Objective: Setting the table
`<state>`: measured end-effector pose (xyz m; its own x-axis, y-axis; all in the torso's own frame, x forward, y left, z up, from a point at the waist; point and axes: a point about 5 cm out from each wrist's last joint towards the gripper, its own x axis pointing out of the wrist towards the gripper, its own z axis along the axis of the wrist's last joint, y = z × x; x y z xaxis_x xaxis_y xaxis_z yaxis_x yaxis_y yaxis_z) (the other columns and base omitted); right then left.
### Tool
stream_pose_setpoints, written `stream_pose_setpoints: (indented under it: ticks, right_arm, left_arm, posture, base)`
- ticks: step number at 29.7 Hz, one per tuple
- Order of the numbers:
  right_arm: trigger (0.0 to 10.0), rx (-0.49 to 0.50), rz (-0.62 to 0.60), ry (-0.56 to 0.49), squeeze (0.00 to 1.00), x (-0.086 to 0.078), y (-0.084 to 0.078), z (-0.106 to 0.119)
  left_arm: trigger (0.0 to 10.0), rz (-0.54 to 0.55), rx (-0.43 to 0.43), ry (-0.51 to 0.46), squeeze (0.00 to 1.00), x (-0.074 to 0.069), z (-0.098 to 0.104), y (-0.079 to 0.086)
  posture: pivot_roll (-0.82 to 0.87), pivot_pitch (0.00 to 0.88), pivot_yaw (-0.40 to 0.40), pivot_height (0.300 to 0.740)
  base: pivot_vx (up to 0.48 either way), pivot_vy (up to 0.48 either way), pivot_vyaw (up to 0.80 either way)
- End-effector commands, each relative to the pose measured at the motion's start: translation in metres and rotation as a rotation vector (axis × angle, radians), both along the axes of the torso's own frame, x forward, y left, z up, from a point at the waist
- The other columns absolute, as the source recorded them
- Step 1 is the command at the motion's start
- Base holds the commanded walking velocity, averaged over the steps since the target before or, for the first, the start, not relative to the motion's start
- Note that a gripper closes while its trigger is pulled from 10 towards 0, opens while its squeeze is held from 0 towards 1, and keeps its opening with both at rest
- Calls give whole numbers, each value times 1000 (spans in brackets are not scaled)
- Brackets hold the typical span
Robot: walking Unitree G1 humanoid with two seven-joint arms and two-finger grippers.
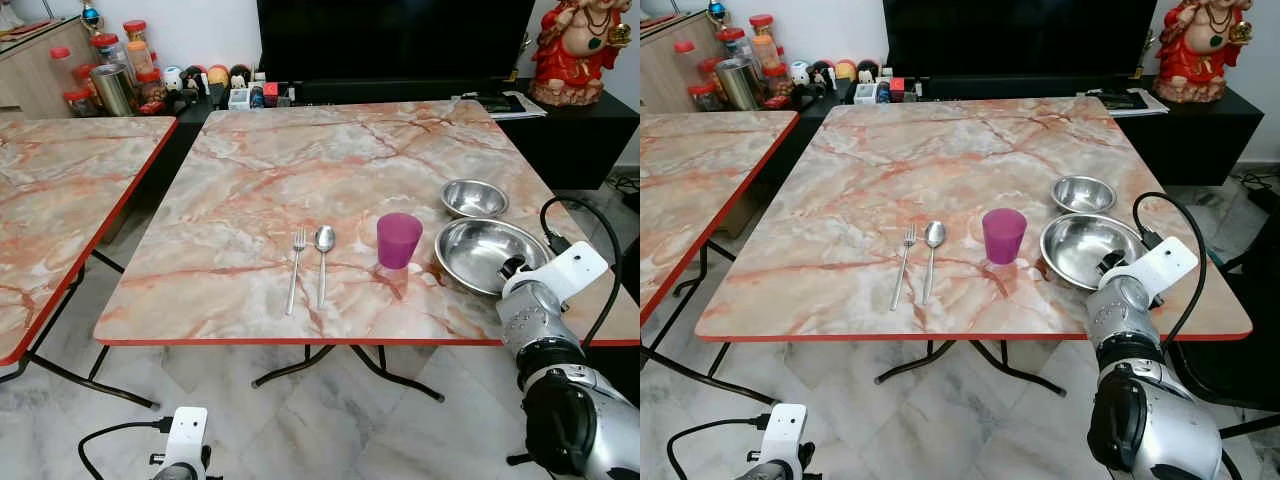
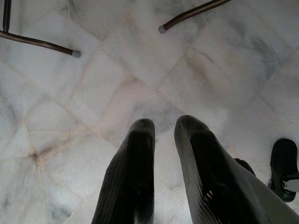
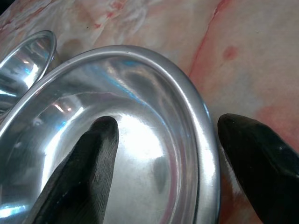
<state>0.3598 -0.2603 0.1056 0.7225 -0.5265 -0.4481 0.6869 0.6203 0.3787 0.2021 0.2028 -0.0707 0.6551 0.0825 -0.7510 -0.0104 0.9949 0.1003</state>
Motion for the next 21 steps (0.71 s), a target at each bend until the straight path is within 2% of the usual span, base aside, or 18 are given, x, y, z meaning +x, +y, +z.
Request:
stream_pose_setpoints:
  ticks: [1,8,9,10,11,12,21]
  right_arm:
    - [10000,19,-9,1,0,3,2,3]
    - [10000,27,-17,1,0,3,2,3]
    - [3804,27,-17,1,0,3,2,3]
    - [941,28,-21,2,0,3,2,3]
    - [941,28,-21,2,0,3,2,3]
    - [0,31,-23,1,0,3,2,3]
    - [0,33,-41,8,0,2,3,2]
  left_arm:
    - [10000,-19,10,-2,0,0,0,2]
    - [10000,-20,9,1,0,-1,0,1]
    - [10000,-20,9,1,0,-1,0,1]
    - [10000,-20,9,2,0,-1,0,1]
    - [10000,-20,9,2,0,-1,0,1]
    - [10000,-20,8,3,0,-1,0,1]
    - [10000,-22,3,9,0,-2,-1,0]
  posture:
    - [-3,2,35,740]
    - [-3,2,35,740]
    - [-3,3,35,740]
    - [-2,3,34,740]
    - [-2,3,34,740]
    - [-1,2,34,740]
    - [1,2,34,740]
  base:
    - [0,0,0]
    - [0,0,0]
    - [0,0,0]
    - [0,0,0]
    - [0,0,0]
    - [0,0,0]
    - [0,0,0]
